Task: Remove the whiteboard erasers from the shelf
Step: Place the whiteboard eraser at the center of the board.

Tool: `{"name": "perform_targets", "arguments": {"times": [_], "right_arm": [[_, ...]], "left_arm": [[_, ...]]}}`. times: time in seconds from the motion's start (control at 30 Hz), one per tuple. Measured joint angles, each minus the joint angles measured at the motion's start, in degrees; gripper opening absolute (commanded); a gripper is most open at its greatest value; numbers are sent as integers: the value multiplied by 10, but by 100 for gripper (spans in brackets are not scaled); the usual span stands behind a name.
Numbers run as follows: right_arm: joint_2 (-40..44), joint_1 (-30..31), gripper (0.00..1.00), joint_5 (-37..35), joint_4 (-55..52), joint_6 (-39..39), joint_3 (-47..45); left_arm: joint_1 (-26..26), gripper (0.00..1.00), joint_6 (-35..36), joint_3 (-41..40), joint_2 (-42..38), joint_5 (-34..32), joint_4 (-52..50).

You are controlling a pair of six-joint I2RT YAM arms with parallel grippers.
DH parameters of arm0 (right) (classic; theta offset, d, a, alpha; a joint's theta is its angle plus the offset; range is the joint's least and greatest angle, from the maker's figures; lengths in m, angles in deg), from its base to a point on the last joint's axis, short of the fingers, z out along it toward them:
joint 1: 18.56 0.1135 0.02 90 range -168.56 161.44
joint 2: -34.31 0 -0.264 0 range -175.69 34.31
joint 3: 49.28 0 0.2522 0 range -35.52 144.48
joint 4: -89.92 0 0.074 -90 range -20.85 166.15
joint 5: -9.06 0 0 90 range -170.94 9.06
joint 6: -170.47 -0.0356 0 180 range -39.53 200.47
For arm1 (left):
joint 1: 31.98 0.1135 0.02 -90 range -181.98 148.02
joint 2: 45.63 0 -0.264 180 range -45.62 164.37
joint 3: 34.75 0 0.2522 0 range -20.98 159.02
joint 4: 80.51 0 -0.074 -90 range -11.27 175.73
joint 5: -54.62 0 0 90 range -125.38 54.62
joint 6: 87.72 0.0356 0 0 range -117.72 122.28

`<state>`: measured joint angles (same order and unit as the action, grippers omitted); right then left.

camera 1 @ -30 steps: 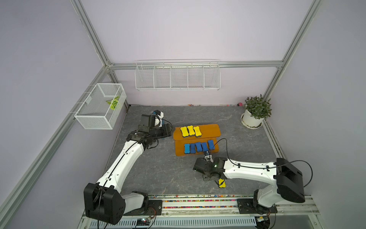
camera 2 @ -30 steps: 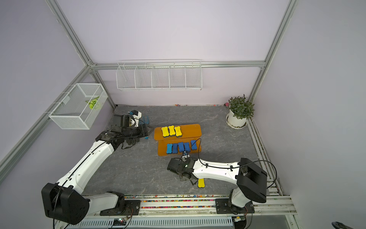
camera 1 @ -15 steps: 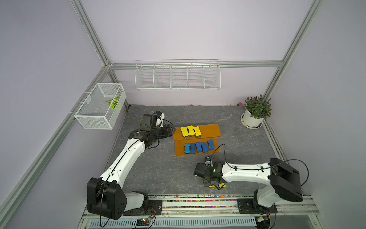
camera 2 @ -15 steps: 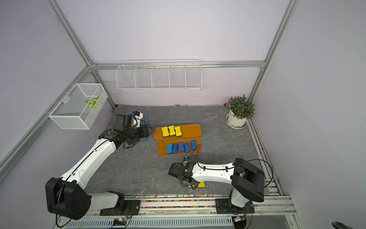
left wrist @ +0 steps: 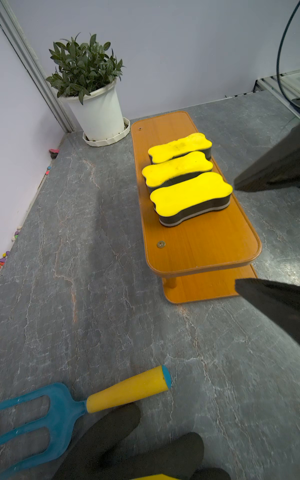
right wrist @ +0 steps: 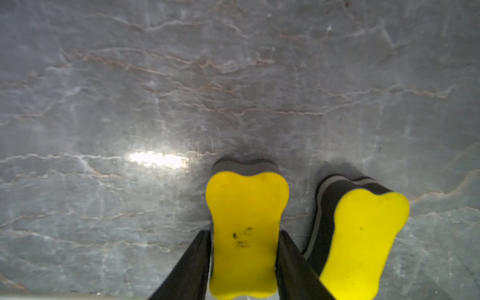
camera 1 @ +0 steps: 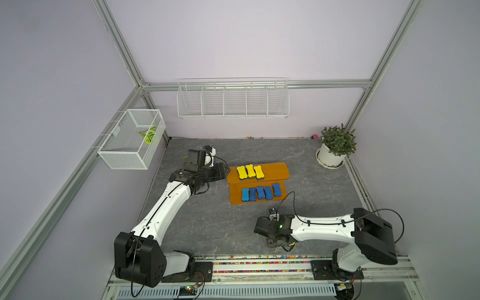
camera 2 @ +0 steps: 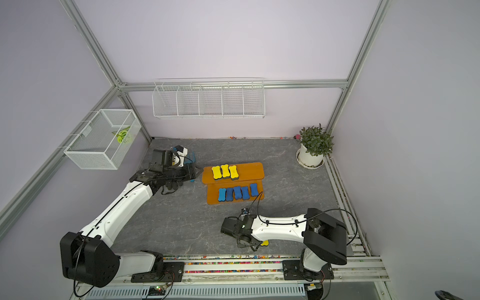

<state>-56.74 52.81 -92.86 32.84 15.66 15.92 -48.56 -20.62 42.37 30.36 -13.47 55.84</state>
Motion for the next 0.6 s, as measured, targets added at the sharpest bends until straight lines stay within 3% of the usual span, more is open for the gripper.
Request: {"name": "perform_targets", "arguments": {"times": [0.6], "right_arm": [[5,40,46,-1,-26,-40,-1]], "left_arm": [[0,59,0,0,2,0,0]]}}
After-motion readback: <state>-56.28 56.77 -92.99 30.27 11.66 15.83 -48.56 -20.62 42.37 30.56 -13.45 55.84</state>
